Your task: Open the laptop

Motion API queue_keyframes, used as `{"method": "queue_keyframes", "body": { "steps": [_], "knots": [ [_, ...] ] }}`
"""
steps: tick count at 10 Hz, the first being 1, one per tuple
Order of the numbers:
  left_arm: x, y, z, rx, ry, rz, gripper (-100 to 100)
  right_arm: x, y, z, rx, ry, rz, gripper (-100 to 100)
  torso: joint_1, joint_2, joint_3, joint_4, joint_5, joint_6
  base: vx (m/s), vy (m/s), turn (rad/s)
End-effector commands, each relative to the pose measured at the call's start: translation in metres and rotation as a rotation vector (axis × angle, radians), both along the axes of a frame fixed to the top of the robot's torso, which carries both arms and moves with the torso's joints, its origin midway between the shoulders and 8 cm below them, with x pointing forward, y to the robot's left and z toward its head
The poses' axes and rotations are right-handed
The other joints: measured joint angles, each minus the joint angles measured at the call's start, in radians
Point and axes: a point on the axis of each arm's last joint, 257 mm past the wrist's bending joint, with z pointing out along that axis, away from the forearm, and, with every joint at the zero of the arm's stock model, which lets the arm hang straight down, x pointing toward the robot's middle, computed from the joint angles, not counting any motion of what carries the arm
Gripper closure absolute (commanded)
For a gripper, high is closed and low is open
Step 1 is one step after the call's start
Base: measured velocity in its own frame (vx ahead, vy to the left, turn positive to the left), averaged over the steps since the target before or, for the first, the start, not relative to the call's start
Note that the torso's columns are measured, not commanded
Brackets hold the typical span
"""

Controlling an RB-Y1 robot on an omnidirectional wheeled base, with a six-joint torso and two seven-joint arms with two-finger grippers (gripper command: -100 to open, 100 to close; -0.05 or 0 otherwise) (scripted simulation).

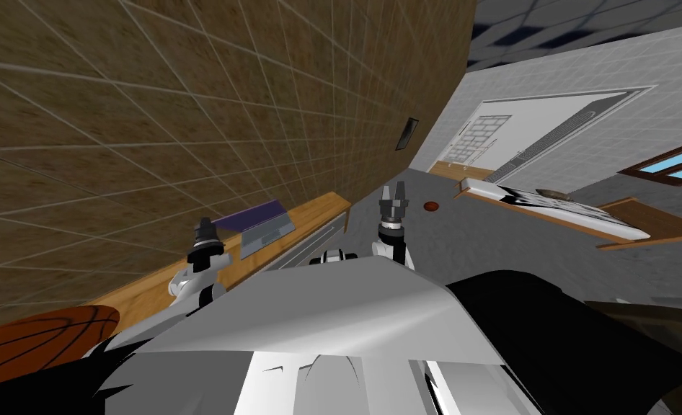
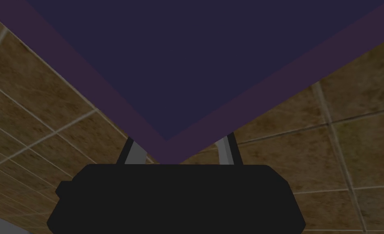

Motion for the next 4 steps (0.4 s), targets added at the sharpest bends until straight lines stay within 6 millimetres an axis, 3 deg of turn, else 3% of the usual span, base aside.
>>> {"method": "queue_keyframes", "body": {
  "steps": [1,4],
  "knots": [
    [-0.009,-0.017,-0.004,0.028,-0.042,-0.009,100,0.000,0.000,0.000,0.000,0.000,0.000,0,0.000,0.001,0.000,0.001,-0.001,-0.001,0.016,-0.016,0.052],
    [-0.016,-0.030,0.000,0.060,-0.085,-0.018,100,0.000,0.000,0.000,0.000,0.000,0.000,0,-0.001,0.002,0.001,0.001,-0.001,-0.002,0.015,-0.019,0.055]
  ]
}}
